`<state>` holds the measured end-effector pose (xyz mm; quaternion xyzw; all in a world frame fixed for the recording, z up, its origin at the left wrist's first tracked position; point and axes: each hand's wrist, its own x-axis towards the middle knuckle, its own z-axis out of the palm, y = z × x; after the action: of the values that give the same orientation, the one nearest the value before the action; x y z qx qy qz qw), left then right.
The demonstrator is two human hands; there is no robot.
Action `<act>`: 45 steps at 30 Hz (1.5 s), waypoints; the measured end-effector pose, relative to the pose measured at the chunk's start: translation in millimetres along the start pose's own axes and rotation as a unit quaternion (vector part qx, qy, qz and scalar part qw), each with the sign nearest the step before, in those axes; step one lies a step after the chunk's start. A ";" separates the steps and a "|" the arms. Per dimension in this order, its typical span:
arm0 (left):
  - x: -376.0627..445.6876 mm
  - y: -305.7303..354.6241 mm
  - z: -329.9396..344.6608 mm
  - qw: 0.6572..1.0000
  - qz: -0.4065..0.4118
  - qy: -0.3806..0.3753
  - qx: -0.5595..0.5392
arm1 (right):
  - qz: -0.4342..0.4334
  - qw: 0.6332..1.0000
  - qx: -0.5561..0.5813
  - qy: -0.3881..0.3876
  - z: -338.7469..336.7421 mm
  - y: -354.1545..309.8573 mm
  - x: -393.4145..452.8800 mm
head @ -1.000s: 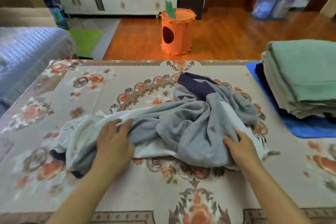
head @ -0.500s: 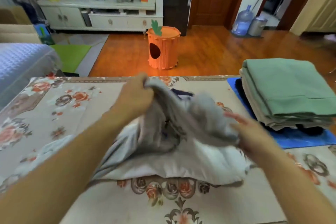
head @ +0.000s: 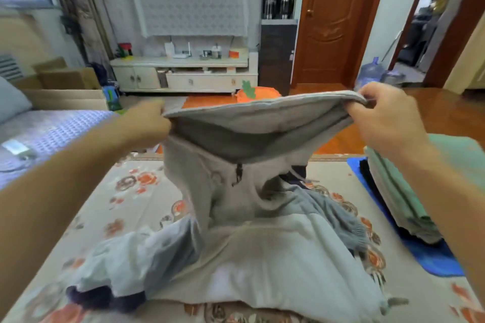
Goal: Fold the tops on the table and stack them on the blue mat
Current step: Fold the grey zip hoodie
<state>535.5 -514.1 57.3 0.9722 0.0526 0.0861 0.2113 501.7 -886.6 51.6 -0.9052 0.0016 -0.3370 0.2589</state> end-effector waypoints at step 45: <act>13.5 -216.9 96.0 0.974 -0.165 0.085 0.127 | 0.277 0.913 -0.053 -0.294 112.1 114.8 -163.2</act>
<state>552.6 -354.4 -117.8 0.9581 0.2405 0.1249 0.0924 463.8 -904.7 -173.4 -0.9390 0.1941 0.0305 0.2824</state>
